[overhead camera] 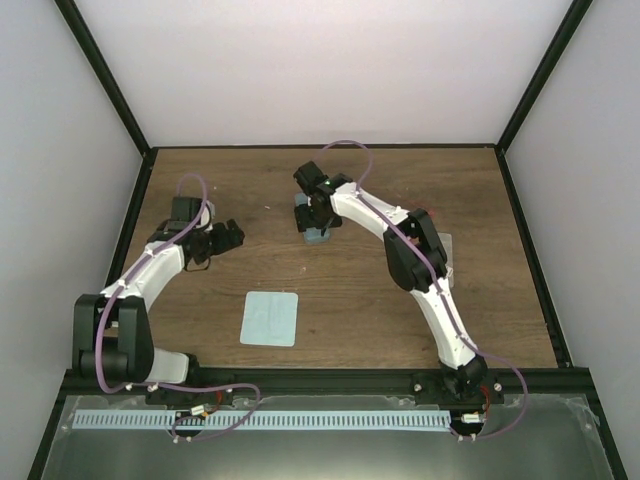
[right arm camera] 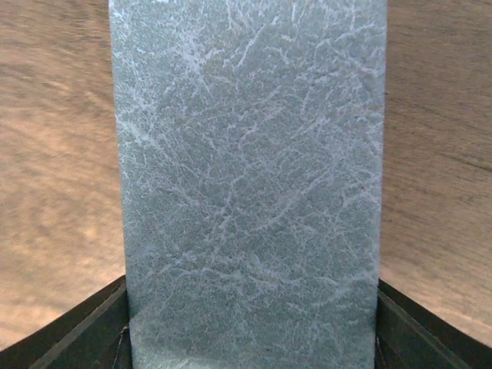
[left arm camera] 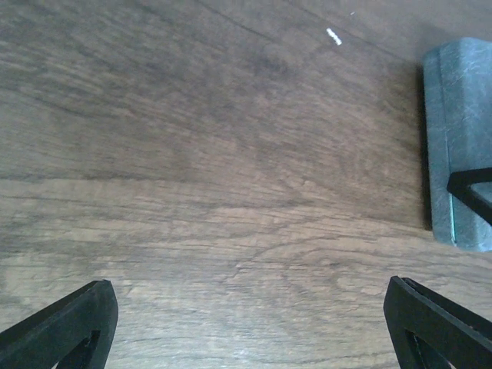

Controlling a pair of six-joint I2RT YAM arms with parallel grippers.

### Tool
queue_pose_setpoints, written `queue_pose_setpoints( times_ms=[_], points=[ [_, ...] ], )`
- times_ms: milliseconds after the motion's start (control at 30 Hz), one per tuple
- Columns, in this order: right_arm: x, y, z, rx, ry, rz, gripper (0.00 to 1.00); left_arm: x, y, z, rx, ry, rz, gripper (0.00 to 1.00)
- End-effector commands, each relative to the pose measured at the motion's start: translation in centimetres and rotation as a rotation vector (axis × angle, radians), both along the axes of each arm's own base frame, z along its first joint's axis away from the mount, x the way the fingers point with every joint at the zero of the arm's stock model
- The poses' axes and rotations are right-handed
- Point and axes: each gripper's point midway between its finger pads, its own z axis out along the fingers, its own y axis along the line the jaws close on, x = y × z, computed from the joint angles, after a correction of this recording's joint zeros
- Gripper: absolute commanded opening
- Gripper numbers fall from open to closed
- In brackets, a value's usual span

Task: Organize the sunglasses
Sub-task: Pick up the sunglasses case from the center of the board.

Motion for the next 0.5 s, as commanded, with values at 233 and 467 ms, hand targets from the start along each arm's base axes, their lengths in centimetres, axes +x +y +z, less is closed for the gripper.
queue_pose_setpoints(
  times_ms=[233, 467],
  points=[
    [-3.7, 2.6, 12.2, 0.375, -0.094, 0.212, 0.52, 2.2, -3.5, 4.2, -0.231, -0.130, -0.051, 0.98],
    [-8.4, 4.6, 16.4, 0.640, -0.045, 0.375, 0.52, 2.2, -8.1, 9.0, -0.494, -0.257, -0.169, 1.00]
  ],
)
